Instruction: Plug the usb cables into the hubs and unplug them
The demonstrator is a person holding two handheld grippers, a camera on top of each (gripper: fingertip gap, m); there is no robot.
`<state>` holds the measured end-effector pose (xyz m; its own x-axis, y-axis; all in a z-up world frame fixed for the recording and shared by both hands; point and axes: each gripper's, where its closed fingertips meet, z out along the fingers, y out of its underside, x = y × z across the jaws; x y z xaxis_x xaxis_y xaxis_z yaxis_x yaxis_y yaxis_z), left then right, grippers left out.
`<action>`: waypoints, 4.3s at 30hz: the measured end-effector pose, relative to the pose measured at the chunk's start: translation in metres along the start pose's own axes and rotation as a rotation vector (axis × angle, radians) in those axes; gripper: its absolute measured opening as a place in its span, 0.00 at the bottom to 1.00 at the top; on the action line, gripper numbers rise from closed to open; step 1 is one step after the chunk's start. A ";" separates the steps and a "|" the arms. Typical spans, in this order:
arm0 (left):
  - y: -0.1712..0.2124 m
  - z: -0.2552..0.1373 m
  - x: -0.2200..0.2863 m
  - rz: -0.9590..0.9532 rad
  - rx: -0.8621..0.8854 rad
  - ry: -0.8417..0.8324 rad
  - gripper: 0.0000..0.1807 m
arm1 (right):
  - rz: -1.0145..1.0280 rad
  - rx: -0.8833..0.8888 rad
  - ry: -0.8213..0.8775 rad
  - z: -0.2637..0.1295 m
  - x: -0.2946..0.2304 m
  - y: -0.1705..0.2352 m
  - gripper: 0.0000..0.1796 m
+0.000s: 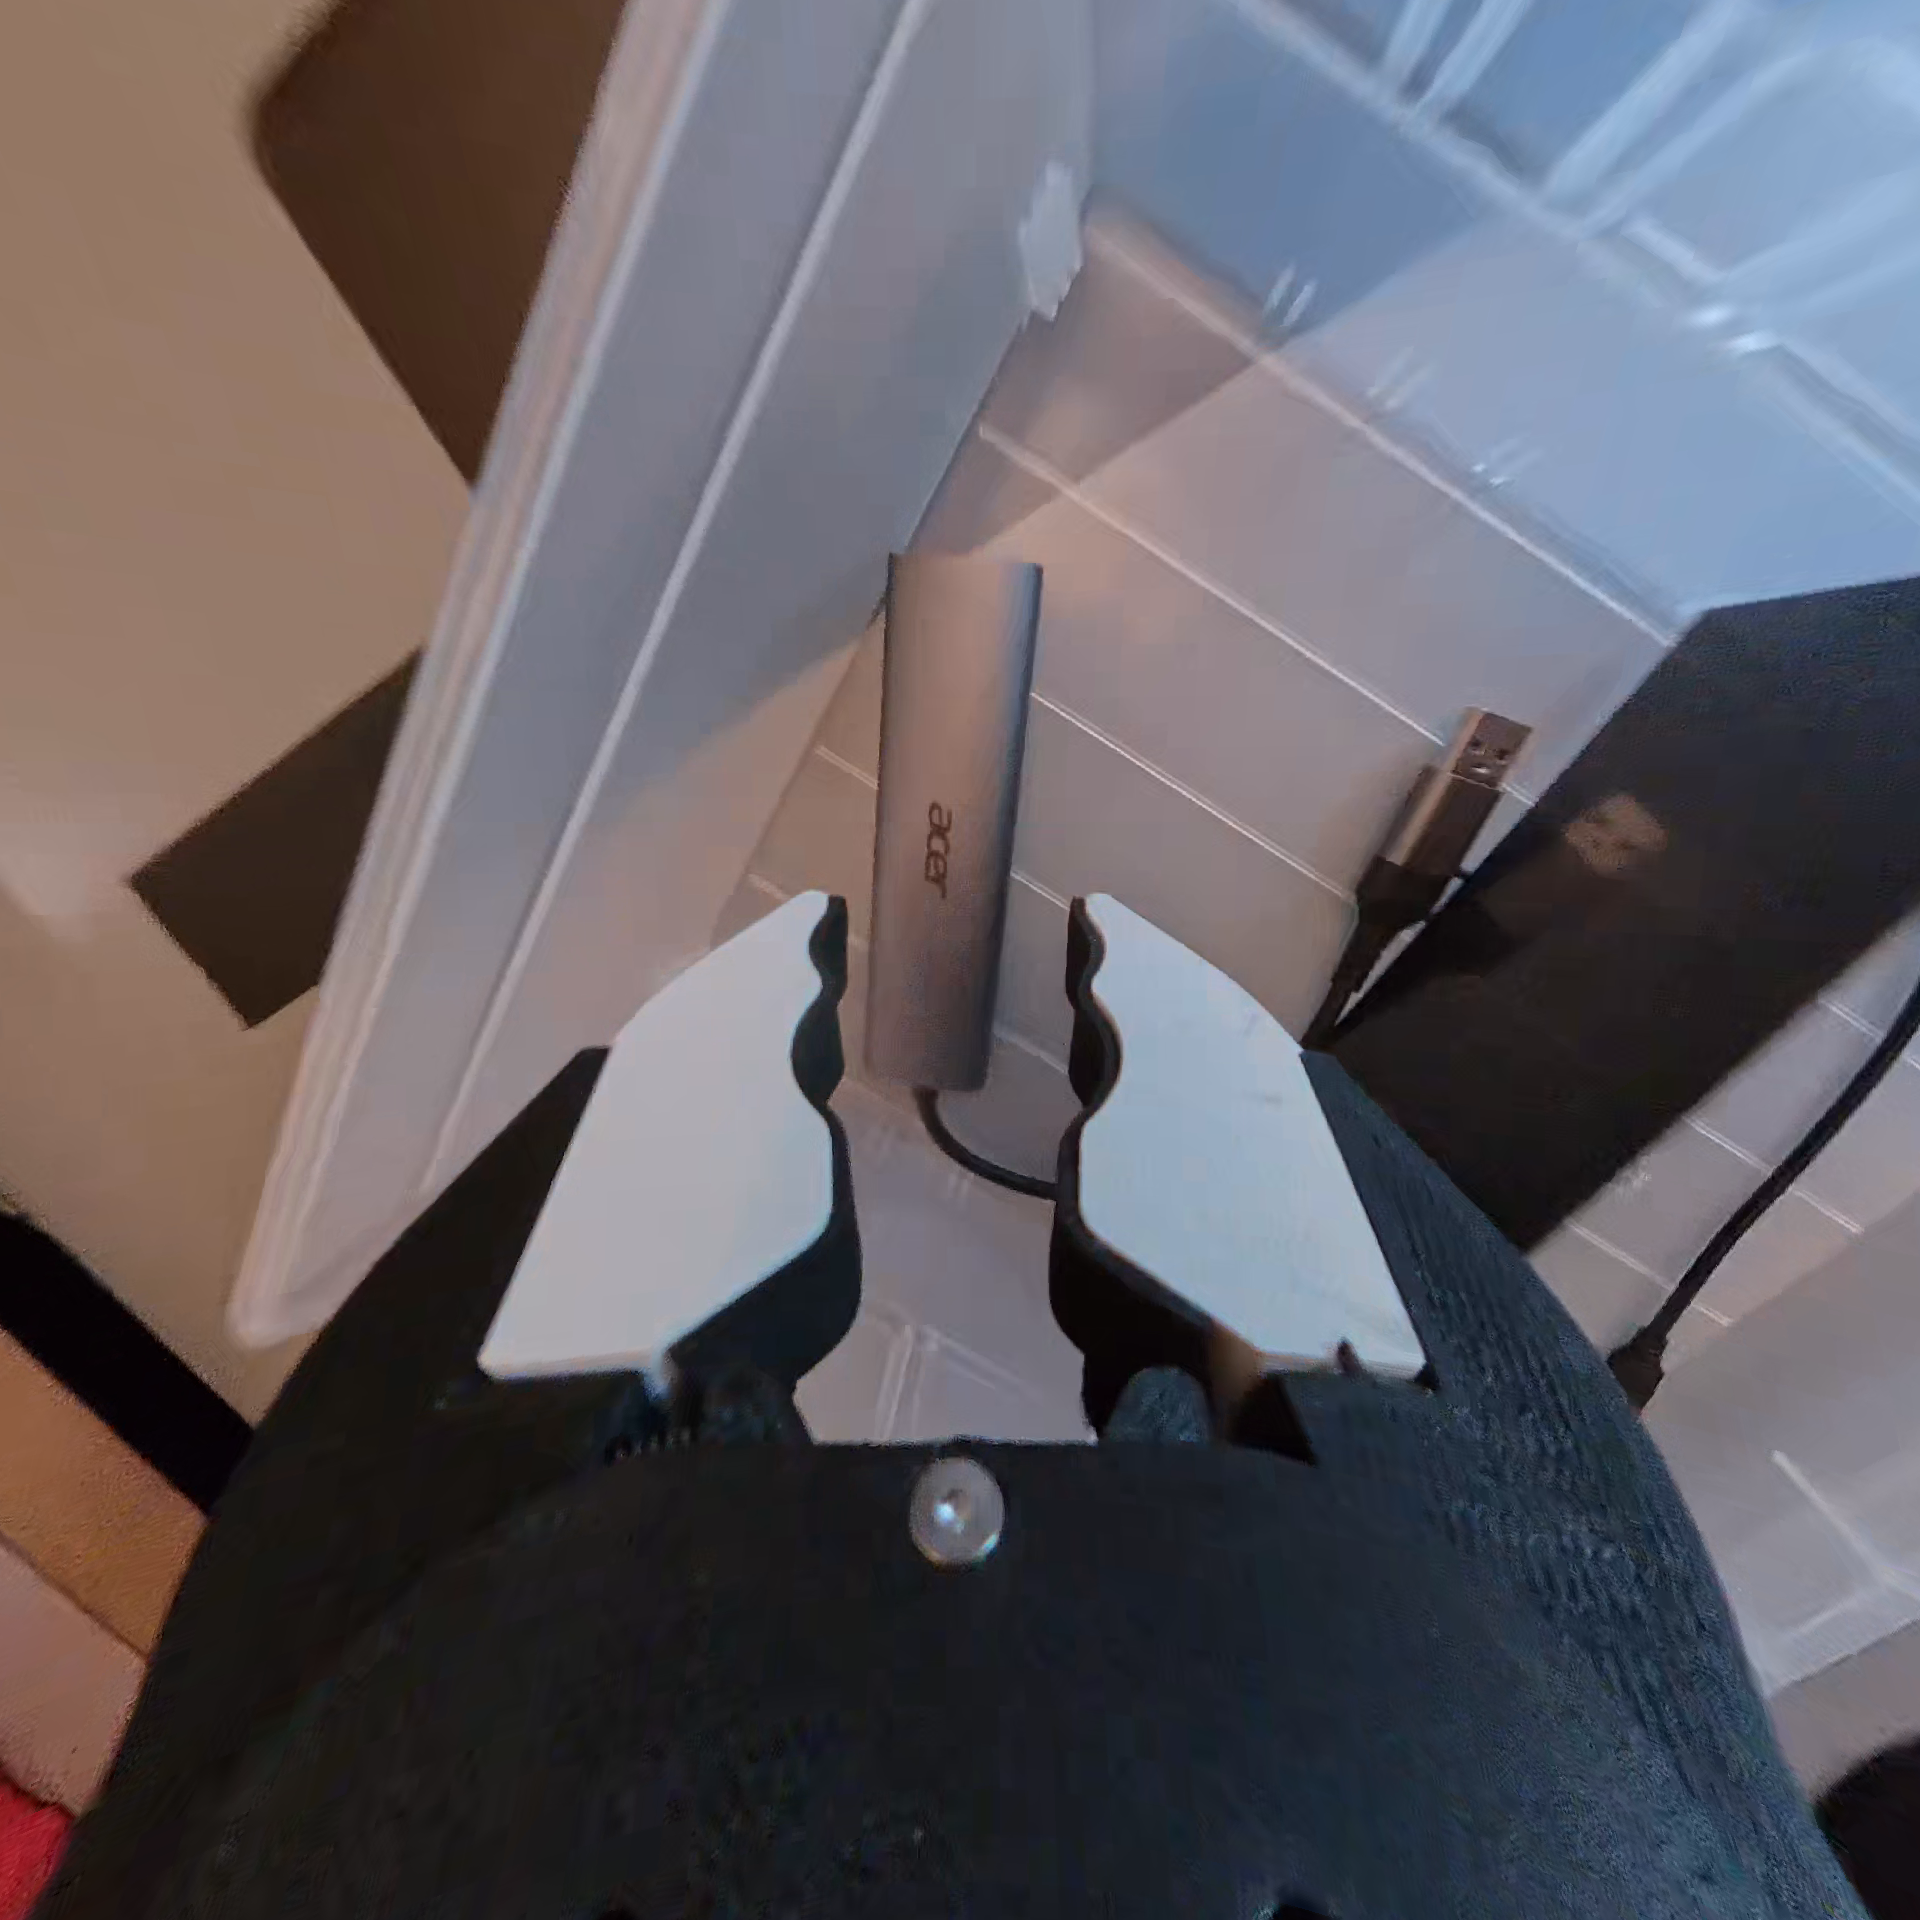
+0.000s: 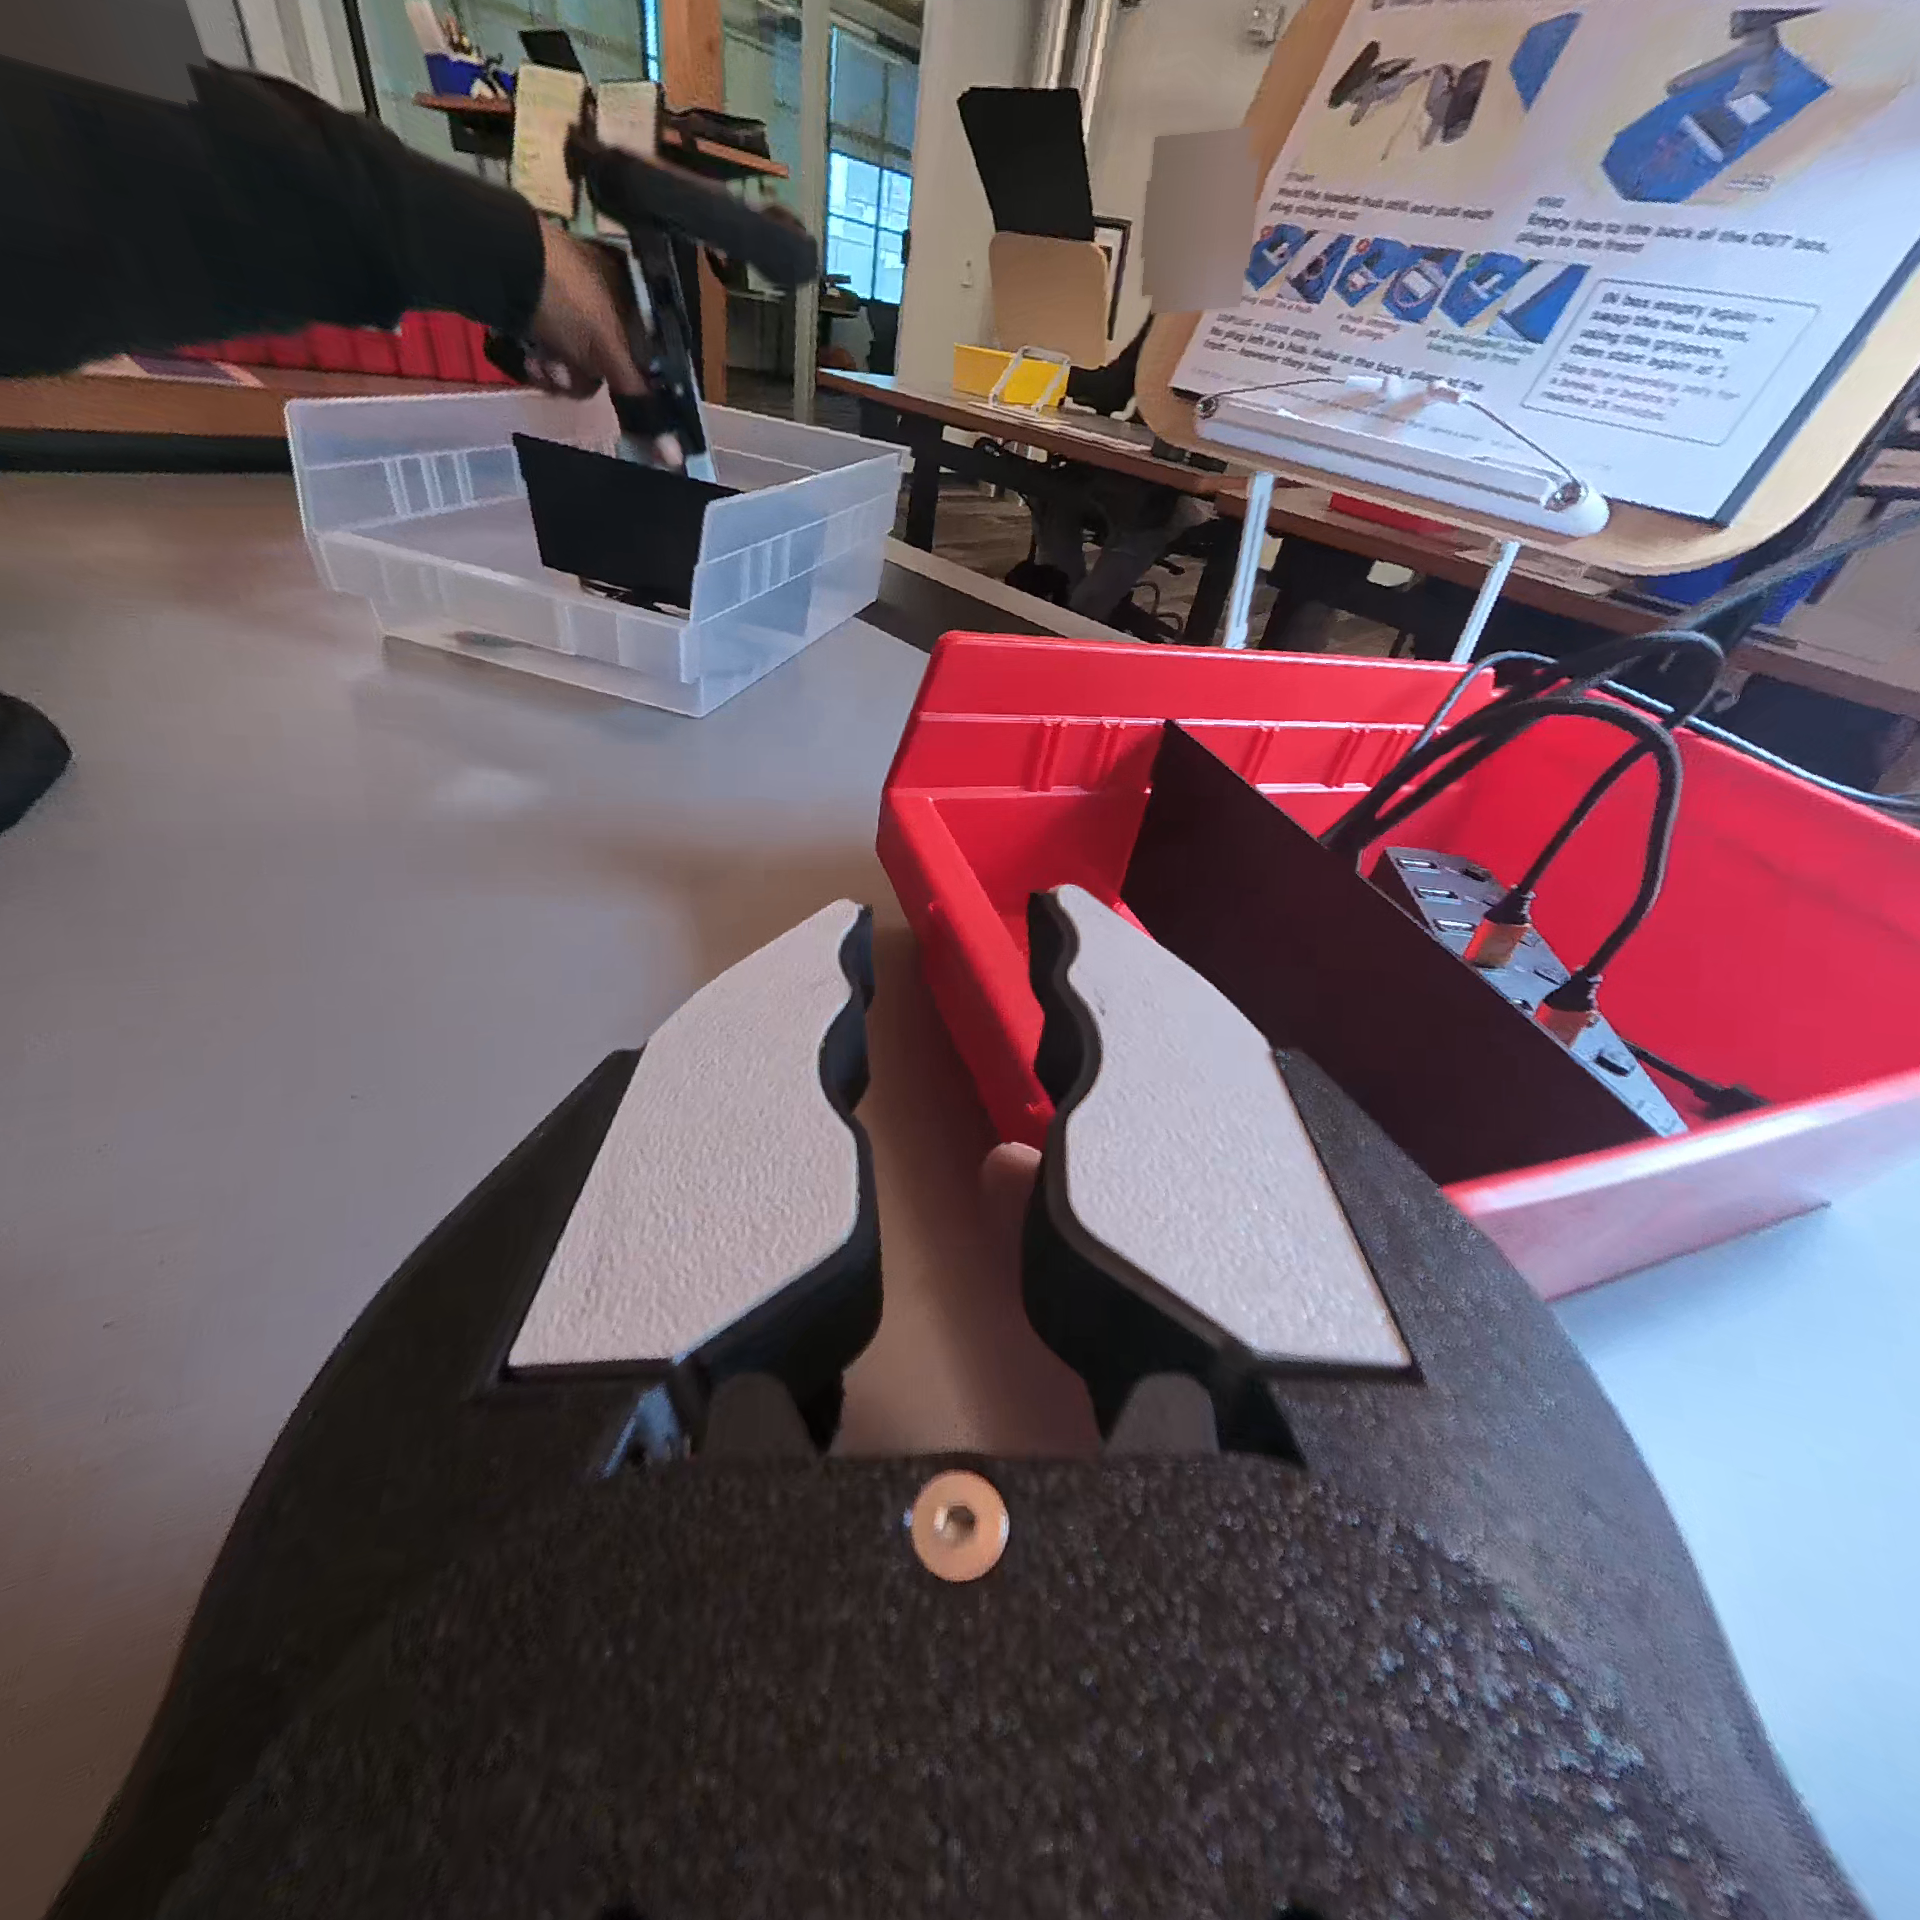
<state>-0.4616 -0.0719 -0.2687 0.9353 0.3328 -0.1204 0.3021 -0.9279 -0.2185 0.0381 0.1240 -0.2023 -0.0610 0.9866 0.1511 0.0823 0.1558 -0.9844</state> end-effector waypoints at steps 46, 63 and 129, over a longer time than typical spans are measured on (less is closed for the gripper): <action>0.060 -0.219 0.421 0.410 1.067 1.100 0.17 | -0.199 0.114 -0.448 0.049 -0.101 -0.104 0.22; 0.097 -0.183 0.480 0.384 0.732 1.673 0.18 | 0.163 0.062 -1.108 0.007 -0.155 -0.062 0.13; 0.069 -0.150 0.394 0.872 1.010 0.302 0.15 | -0.724 -0.154 -0.314 0.044 -0.089 -0.051 0.01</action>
<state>-0.0443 -0.0295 -0.1863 0.7940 -0.4614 -0.3958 -0.5435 -0.2472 -0.8021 -0.0040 0.0266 -0.1691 -0.4271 0.5822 0.6918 0.0502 0.7792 -0.6247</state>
